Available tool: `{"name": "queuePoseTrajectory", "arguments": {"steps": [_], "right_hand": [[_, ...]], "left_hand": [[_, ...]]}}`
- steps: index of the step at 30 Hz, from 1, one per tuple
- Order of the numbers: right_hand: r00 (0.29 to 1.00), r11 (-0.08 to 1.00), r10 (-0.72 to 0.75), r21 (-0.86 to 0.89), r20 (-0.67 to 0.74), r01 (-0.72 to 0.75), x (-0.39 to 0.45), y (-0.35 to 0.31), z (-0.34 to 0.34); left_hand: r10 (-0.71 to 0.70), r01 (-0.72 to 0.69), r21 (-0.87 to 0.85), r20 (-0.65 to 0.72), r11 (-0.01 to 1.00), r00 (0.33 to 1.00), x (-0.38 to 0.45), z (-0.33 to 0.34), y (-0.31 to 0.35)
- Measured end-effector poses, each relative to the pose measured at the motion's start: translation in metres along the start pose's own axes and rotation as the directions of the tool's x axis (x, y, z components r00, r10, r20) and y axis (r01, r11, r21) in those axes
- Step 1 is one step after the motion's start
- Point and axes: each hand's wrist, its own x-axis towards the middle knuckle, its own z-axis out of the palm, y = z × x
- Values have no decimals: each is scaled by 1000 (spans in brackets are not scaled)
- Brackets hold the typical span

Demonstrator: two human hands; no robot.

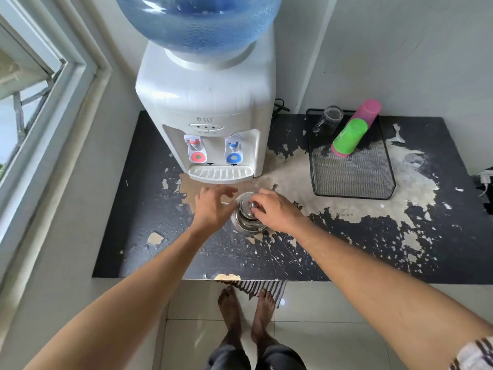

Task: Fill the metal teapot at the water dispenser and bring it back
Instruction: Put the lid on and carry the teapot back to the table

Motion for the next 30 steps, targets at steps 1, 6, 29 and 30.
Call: {"name": "queuePoseTrajectory", "arguments": {"steps": [1, 6, 29, 30], "right_hand": [[1000, 1000, -7, -22, -1, 7, -1, -1, 1], [1000, 996, -22, -82, 15, 23, -3, -5, 4], [1000, 989, 16, -146, -18, -18, -2, -9, 17], [1000, 990, 20, -142, -16, -22, -2, -9, 17]], "left_hand": [[41, -42, 50, 27, 998, 999, 1, 1, 1], [149, -189, 213, 194, 958, 970, 5, 5, 2], [240, -316, 326, 252, 891, 937, 5, 9, 2], [240, -317, 327, 254, 890, 937, 5, 9, 1]]}}
